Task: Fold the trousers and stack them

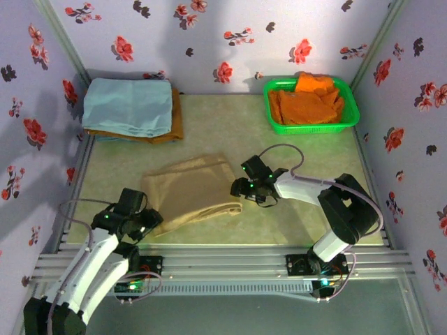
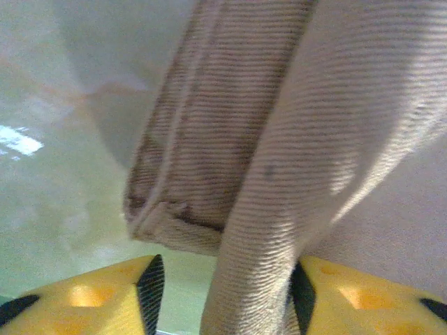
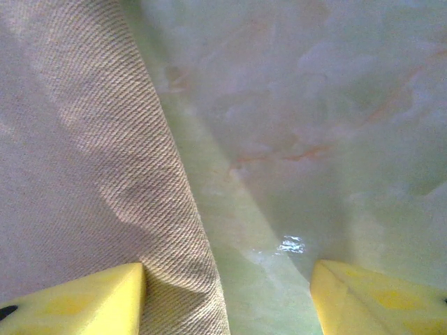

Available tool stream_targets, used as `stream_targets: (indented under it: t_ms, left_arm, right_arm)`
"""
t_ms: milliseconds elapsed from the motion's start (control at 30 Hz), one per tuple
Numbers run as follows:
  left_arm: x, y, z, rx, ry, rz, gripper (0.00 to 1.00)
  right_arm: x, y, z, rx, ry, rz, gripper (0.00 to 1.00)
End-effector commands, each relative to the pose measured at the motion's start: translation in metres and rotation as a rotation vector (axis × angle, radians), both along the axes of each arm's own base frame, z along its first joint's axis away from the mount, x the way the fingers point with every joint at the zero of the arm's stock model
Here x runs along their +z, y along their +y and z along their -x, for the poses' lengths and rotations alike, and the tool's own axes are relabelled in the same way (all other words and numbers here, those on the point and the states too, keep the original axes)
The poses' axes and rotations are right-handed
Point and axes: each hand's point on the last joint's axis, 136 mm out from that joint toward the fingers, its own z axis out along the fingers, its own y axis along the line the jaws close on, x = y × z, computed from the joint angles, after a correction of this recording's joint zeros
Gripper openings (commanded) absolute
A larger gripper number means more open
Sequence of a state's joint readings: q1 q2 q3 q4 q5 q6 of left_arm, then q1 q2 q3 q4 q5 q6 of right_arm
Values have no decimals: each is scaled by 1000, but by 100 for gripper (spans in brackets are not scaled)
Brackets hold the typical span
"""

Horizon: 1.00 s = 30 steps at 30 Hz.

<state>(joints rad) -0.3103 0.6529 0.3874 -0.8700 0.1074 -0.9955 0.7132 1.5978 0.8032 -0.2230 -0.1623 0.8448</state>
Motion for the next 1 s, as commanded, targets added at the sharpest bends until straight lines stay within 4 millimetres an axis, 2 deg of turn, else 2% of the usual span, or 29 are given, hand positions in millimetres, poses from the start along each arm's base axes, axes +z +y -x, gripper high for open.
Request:
stream_targets:
  t_ms: [0,33,167,233,267,333,433,500,600,667,700,733,833,900,967]
  left_arm:
    - [14,13,-11,94,-35,-48,72]
    - [26,11,-17,84,-63,-44,78]
    - [86,18,-42,51,-167,-113,82]
    - [113,18,-54,16,-202,-142,82]
    - [120,16,-59,1,-210,-146,79]
    - [127,5,-71,-41,-229,-123,70]
    - [116,-8,-92,-72,-236,-105,57]
    - [106,-21,-108,-103,-241,-74,54]
    - [87,-38,-128,-138,-235,-34,48]
    - [67,-38,-135,-134,-210,-54,40]
    - [55,-31,-136,-118,-186,-85,31]
    - [42,-22,-134,-95,-156,-117,27]
    - [16,-6,-133,-35,-129,-125,22]
    - [14,-6,-142,-42,-151,-116,22]
    - [11,-8,-152,-65,-145,-126,22]
  right_arm:
    - [0,-8,4,14,9,39,66]
    - [8,-9,2,16,-10,43,66]
    - [43,-10,-3,28,-85,56,66]
    - [62,-3,-5,44,-129,50,63]
    - [68,3,-5,57,-144,43,60]
    - [79,22,-5,95,-170,18,43]
    - [78,44,-12,122,-170,3,19]
    - [71,57,-19,125,-158,-8,10]
    - [47,75,-28,121,-116,-28,1]
    - [23,77,-34,93,-82,-9,0]
    - [7,74,-37,69,-54,5,0]
    - [-9,70,-38,45,-21,17,0]
    - [-48,50,-40,-47,66,27,0]
    - [-59,34,-41,-100,89,39,0]
    - [-62,17,-44,-137,93,60,0]
